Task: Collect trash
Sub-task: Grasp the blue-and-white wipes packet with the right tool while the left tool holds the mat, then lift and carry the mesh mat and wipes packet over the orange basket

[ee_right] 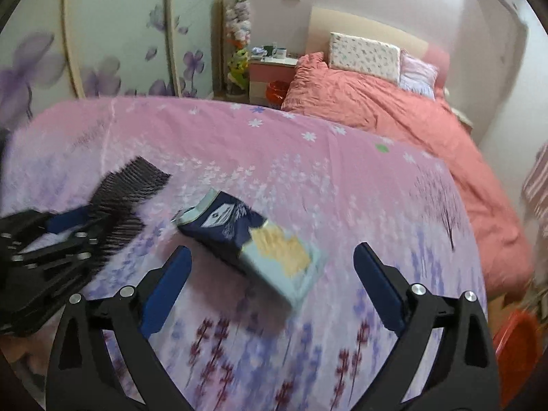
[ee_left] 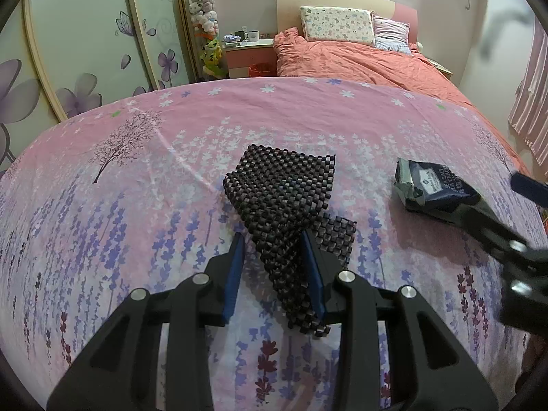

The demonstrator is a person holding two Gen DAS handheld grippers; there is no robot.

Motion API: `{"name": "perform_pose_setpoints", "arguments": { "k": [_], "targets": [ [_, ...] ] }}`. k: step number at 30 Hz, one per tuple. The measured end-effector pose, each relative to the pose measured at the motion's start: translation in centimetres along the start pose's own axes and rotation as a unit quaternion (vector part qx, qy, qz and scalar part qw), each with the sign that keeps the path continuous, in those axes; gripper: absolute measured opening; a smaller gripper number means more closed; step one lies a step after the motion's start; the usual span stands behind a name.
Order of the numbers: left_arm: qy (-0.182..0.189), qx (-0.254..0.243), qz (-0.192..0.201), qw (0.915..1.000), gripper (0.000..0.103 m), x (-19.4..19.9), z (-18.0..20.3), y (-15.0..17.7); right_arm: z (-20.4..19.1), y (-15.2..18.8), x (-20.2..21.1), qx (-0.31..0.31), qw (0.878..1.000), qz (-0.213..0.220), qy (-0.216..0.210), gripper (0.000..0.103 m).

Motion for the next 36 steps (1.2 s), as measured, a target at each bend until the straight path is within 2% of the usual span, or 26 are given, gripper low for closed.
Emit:
{"name": "perform_pose_setpoints", "arguments": {
  "k": [2, 3, 4, 5, 6, 7, 9, 13, 18, 20, 26, 31, 36],
  "targets": [
    [0.000, 0.000, 0.000, 1.0000, 0.036, 0.0, 0.0, 0.0, 0.6, -0.1, -0.7, 0.009, 1.000, -0.010, 0.007, 0.094],
    [0.000, 0.000, 0.000, 1.0000, 0.036, 0.0, 0.0, 0.0, 0.9, 0.1, -1.2, 0.005, 1.000, -0.017, 0.006, 0.089],
    [0.001, 0.001, 0.000, 1.0000, 0.036, 0.0, 0.0, 0.0, 1.0, 0.3, -1.5, -0.001, 1.000, -0.024, 0.000, 0.072],
    [0.001, 0.001, 0.000, 1.0000, 0.036, 0.1, 0.2, 0.1, 1.2, 0.6, -1.9, -0.012, 0.999, -0.033, -0.007, 0.063],
    [0.001, 0.001, 0.000, 1.0000, 0.036, 0.1, 0.2, 0.1, 1.6, 0.9, -1.9, -0.024, 0.999, -0.037, -0.006, 0.058],
    [0.002, 0.002, -0.001, 1.0000, 0.036, 0.0, 0.2, 0.1, 1.9, 1.0, -1.6, -0.029, 0.999, -0.029, -0.001, 0.047],
    [0.001, 0.001, 0.000, 1.0000, 0.036, 0.0, 0.2, 0.1, 2.7, 1.4, -0.7, -0.060, 0.998, -0.020, -0.004, 0.038],
    [0.001, 0.001, 0.000, 1.0000, 0.036, 0.0, 0.2, 0.1, 4.2, 2.6, 1.2, -0.144, 0.989, -0.005, -0.040, 0.024],
    [0.005, 0.003, 0.000, 1.0000, 0.036, 0.0, 0.2, 0.0, 4.4, 3.9, 3.1, -0.180, 0.982, 0.005, -0.051, 0.020],
    [0.013, 0.005, 0.000, 0.9999, 0.033, 0.1, 0.4, 0.1, 4.2, 4.5, 3.9, -0.184, 0.981, 0.006, -0.054, 0.020],
    [0.046, 0.015, 0.002, 0.9988, 0.016, 0.3, 0.8, -0.1, 4.5, 5.3, 5.4, -0.175, 0.984, 0.005, -0.042, 0.020],
    [0.048, 0.011, 0.005, 0.9988, 0.010, 0.8, 1.2, 0.0, 5.3, 6.5, 5.7, -0.189, 0.981, -0.004, -0.040, 0.012],
    [0.057, 0.005, 0.020, 0.9981, 0.008, 2.7, 1.8, -0.3, 5.5, 6.9, 6.9, -0.198, 0.979, 0.006, -0.042, 0.009]
  ]
}}
Point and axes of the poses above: each gripper's, at about its wrist camera, not at the fingertips, and x roughly against the way its jaws point, z to its right, y to its underside, the point moved 9 cm from there along -x, roughly the way its jaws point, and after that the axes turned 13 degrees about -y, right-handed, at the moved point
